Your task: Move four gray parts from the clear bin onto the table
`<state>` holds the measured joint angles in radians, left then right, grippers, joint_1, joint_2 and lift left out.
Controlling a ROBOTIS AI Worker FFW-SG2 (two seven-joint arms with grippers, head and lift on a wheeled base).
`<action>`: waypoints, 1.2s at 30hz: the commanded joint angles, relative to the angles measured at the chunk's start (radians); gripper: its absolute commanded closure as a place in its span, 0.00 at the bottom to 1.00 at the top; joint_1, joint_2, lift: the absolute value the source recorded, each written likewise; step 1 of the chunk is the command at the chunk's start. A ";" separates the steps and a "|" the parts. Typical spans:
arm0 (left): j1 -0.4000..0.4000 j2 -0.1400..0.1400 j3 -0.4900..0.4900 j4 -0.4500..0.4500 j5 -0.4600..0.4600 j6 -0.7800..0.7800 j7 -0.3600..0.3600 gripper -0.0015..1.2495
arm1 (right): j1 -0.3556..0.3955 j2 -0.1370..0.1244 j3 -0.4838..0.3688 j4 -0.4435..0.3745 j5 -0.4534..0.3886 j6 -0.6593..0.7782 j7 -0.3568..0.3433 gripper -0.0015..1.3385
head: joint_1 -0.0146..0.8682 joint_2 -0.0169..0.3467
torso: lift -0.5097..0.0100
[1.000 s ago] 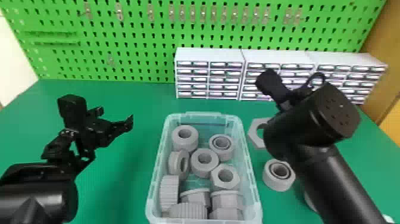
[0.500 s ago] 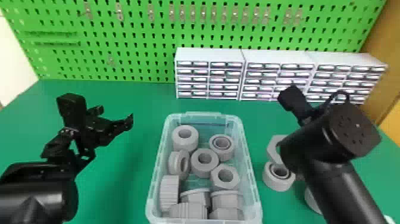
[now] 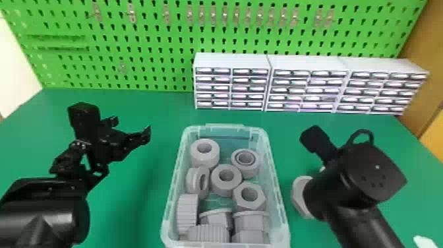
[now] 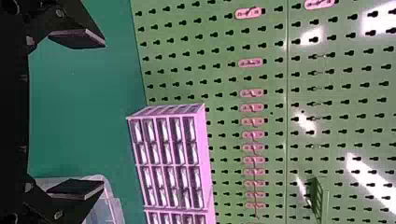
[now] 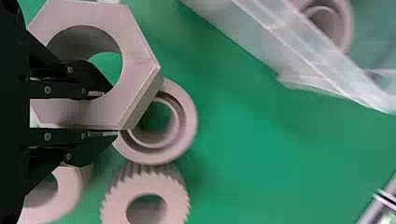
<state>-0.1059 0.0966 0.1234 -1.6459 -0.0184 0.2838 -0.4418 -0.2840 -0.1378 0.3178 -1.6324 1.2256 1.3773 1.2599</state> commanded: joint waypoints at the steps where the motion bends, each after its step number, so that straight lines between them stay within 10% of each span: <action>1: -0.001 0.000 -0.002 0.000 -0.001 0.003 0.000 0.17 | 0.029 -0.003 0.006 0.037 0.014 -0.015 0.003 0.78 | 0.78 0.14 | 0.89; 28: -0.001 0.000 -0.005 0.000 -0.006 0.003 0.000 0.17 | 0.062 -0.022 -0.008 0.069 0.063 -0.030 0.004 0.77 | 0.78 0.14 | 0.89; 36: -0.001 0.000 -0.007 0.000 -0.006 0.003 0.000 0.17 | 0.062 -0.016 -0.033 0.069 0.064 -0.037 0.004 0.41 | 0.78 0.14 | 0.89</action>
<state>-0.1076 0.0966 0.1181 -1.6459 -0.0246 0.2868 -0.4418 -0.2219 -0.1563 0.2955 -1.5631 1.2896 1.3450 1.2640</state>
